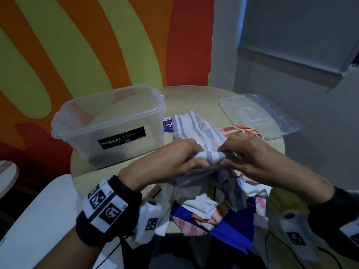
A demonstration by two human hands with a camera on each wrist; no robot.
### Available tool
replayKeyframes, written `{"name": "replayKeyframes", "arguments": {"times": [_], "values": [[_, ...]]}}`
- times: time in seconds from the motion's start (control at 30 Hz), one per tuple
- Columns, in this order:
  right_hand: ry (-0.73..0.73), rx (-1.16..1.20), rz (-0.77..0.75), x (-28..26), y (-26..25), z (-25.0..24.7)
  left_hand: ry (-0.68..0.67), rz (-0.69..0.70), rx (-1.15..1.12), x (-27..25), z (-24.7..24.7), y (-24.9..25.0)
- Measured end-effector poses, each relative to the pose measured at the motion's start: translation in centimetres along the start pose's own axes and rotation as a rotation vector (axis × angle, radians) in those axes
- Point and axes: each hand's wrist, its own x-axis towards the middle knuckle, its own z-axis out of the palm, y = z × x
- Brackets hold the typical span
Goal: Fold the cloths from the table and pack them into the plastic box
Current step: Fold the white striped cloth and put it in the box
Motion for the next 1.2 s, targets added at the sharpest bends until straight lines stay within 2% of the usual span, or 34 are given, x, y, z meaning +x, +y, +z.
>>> {"name": "replayKeyframes", "arguments": {"times": [0.07, 0.17, 0.4, 0.57, 0.7, 0.8, 0.87, 0.97, 1.1, 1.2], "values": [[-0.125, 0.081, 0.079, -0.6, -0.3, 0.2, -0.052, -0.007, -0.023, -0.6, 0.5, 0.5], [-0.28, 0.194, 0.201, -1.3, 0.4, 2.7, -0.12, -0.116, -0.078, -0.9, 3.3, -0.3], [-0.317, 0.335, 0.327, -0.7, 3.0, 6.4, -0.187, -0.269, -0.121, 0.3, 6.2, -2.2], [-0.324, 0.46, 0.392, -0.3, 4.0, 7.0, -0.09, -0.342, -0.095, 0.7, 6.2, -2.6], [-0.321, 0.534, 0.416, -0.1, 4.4, 7.1, -0.054, -0.39, 0.03, 1.0, 5.6, -2.7], [-0.324, 0.571, 0.432, 0.0, 4.8, 7.1, -0.005, -0.349, 0.192, 0.7, 4.5, -2.0], [-0.33, 0.589, 0.44, 0.2, 5.1, 7.1, 0.033, -0.231, 0.215, 0.4, 3.9, -1.3], [-0.345, 0.632, 0.456, 0.4, 5.2, 7.0, -0.054, -0.128, 0.2, 0.3, 4.1, -1.0], [-0.279, 0.576, 0.477, 0.6, 4.9, 6.6, -0.022, -0.193, 0.078, 0.8, 5.1, -3.1], [-0.157, 0.265, 0.381, 0.6, 4.2, 5.6, 0.014, -0.23, 0.003, 1.5, 5.3, -4.4]]}}
